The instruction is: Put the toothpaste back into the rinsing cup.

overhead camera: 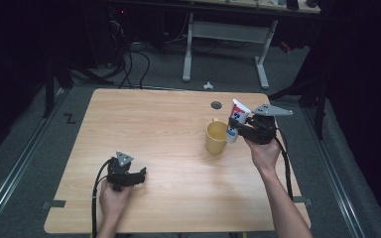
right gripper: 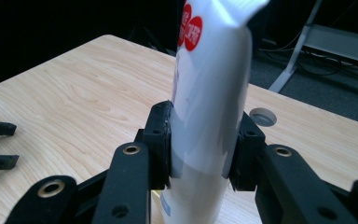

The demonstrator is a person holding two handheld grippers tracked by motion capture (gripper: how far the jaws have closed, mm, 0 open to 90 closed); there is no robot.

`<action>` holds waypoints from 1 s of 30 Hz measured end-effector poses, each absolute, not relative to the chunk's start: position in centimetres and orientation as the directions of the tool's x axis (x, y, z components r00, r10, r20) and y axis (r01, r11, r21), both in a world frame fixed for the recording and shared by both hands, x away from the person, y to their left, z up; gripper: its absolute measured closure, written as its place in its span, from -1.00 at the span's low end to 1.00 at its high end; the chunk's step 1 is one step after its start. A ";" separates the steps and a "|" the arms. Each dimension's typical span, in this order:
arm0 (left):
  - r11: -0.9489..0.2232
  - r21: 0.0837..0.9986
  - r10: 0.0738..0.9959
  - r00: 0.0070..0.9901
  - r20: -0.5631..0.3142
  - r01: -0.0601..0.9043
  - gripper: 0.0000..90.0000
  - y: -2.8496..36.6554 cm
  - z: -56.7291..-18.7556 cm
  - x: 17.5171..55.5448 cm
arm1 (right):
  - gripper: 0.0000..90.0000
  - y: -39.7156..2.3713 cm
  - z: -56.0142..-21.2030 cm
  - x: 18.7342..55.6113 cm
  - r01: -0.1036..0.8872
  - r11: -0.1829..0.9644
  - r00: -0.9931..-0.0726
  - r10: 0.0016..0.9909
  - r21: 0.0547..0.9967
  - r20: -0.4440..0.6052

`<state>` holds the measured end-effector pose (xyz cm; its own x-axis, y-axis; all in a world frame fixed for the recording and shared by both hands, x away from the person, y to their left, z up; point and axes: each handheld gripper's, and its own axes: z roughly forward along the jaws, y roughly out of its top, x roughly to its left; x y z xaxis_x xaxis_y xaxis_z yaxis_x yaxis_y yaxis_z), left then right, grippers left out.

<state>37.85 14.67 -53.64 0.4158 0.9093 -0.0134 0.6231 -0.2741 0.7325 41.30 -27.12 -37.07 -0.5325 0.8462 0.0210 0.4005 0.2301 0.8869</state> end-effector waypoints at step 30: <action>-0.274 0.732 0.909 0.416 -0.013 0.623 -0.59 14.7 -53.6 37.9 | 0.47 -25.3 -38.1 44.8 0.429 0.207 -0.514 0.856 0.880 0.049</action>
<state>37.85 14.67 -53.64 0.4160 0.9093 -0.0133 0.6232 -0.2744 0.7323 44.81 -25.27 -38.11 -0.5142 0.8562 0.0493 0.4286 0.2067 0.8795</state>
